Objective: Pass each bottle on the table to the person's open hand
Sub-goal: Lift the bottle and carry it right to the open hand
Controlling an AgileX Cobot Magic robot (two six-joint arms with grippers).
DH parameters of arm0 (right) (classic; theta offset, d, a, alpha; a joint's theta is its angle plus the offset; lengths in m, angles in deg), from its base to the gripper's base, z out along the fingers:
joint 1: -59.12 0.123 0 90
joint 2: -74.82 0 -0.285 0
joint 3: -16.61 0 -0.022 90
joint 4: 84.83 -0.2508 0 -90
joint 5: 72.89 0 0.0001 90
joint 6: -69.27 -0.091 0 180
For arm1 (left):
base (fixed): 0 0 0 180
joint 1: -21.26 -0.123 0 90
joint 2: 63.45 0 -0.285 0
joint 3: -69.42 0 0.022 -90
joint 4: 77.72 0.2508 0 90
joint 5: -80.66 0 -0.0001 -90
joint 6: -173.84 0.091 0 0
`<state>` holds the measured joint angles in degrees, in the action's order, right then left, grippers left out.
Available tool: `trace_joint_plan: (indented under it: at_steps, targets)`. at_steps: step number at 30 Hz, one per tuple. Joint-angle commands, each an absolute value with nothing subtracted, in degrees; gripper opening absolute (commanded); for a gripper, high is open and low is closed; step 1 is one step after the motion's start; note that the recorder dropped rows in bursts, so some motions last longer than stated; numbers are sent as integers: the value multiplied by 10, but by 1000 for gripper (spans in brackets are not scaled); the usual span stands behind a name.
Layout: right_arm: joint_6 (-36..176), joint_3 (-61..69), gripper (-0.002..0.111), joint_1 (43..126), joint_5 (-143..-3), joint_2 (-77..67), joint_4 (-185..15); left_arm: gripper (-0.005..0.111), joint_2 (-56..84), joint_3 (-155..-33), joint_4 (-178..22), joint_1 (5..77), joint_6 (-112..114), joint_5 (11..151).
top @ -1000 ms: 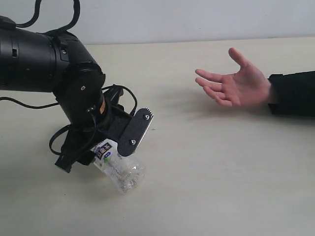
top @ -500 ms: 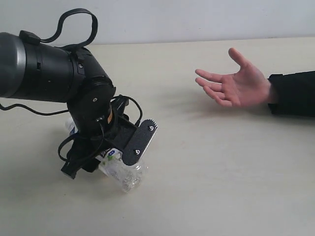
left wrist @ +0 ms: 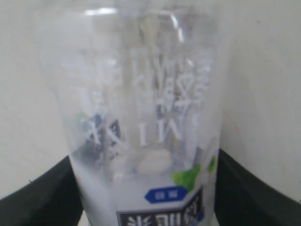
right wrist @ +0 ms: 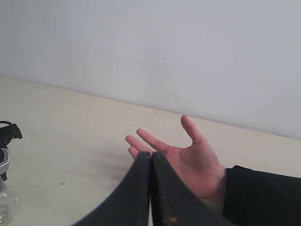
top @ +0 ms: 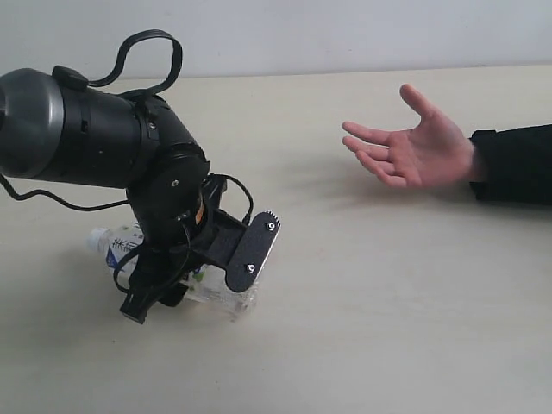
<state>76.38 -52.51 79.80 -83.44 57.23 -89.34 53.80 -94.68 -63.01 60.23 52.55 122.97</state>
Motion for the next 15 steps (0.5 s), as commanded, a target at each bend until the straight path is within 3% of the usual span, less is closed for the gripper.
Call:
trace_joint_plan:
  at_steps: [1,3,4,10,15]
  targets:
    - [768,-528,1,798,-831,576,-893,21,539,-948,-641,606,458,1231]
    - [768,-528,1,798,-831,576,-893,3,537,-948,-641,606,461,1231]
    - [768,-528,1,798,-831,576,-893,0,535,-948,-640,606,467,1231]
    - [767,-528,1,798,-831,576,-893,0,489,-948,-616,621,548,1234]
    - [767,-528,1,798,-831,576,-893,0,439,-952,-487,678,582,1185]
